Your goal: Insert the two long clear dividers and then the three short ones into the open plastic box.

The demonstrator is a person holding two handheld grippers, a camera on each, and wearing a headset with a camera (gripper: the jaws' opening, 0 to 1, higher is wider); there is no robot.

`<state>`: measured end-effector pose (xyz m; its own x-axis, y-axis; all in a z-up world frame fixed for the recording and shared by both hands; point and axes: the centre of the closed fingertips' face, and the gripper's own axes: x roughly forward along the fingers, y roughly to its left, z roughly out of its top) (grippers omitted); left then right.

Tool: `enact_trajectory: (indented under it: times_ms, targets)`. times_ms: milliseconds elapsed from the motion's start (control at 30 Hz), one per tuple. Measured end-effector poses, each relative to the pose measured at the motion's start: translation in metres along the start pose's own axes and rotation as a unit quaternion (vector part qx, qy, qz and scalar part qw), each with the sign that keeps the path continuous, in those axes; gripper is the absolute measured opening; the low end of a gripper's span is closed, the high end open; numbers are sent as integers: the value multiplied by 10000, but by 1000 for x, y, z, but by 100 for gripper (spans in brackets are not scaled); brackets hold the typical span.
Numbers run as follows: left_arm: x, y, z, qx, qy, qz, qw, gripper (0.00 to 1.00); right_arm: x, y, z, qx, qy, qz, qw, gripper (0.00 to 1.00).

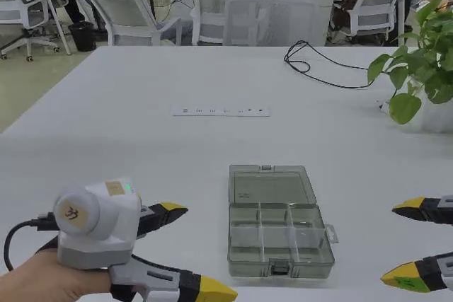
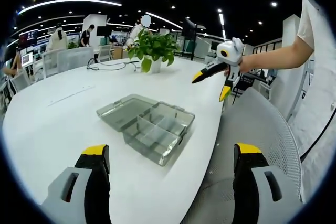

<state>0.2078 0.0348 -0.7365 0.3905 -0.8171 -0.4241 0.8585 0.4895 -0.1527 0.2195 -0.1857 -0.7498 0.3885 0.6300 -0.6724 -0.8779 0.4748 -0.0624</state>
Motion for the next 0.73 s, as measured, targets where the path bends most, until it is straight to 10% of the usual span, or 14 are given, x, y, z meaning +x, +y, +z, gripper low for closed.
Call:
enact_trajectory:
  times_ms: [733]
  targets:
    - [-2,-3,-5,20,14,9,10000,100,1,0,5,7,-102,-22,9999,85]
